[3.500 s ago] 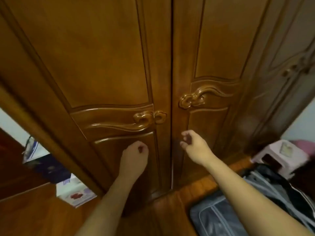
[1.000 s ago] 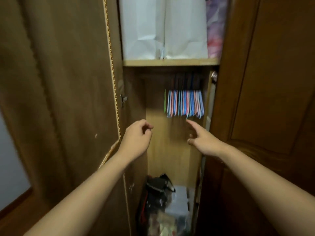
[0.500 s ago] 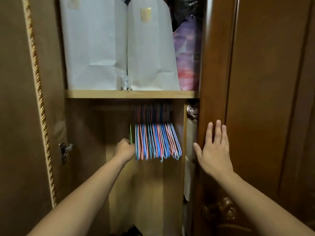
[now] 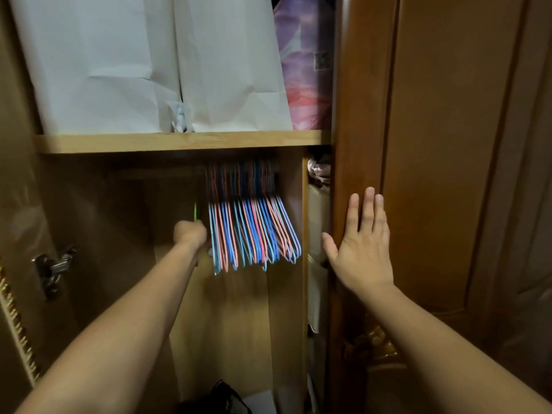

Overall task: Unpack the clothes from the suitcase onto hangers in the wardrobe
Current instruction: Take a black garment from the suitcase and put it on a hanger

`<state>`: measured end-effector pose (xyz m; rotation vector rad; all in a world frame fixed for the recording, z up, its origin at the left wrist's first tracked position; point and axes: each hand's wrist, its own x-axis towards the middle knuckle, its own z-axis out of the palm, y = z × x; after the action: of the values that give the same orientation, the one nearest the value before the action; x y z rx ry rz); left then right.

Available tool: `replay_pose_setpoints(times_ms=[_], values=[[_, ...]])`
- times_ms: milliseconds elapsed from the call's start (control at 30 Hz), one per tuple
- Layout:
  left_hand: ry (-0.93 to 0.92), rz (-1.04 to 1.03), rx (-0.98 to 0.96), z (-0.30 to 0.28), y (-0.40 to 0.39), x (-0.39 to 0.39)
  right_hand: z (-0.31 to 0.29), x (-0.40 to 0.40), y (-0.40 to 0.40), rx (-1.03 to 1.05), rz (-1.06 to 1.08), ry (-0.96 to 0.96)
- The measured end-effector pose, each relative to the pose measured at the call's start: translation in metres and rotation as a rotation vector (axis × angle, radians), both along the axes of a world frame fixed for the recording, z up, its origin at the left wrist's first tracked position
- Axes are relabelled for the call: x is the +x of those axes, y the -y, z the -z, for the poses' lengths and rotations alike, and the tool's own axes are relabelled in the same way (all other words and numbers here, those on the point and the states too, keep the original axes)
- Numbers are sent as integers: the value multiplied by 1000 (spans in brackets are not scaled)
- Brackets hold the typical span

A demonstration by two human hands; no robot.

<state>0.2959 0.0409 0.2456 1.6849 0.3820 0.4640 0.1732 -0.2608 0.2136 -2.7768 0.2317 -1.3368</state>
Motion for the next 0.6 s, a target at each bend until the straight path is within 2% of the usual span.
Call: replay_pose_setpoints(times_ms=[200,367,533,600], values=[[119,-64,39,2,-3,-11,0,0,2,-25,12,-10],[193,-41,39,35,-5,-51,-5,-9,2,-38,-8,-74],[199,48,-148,81,18,-140,-11,-40,0,36,-112,-223],[93,168,-212,106,38,-193,13,-66,-1,129,-268,-319]])
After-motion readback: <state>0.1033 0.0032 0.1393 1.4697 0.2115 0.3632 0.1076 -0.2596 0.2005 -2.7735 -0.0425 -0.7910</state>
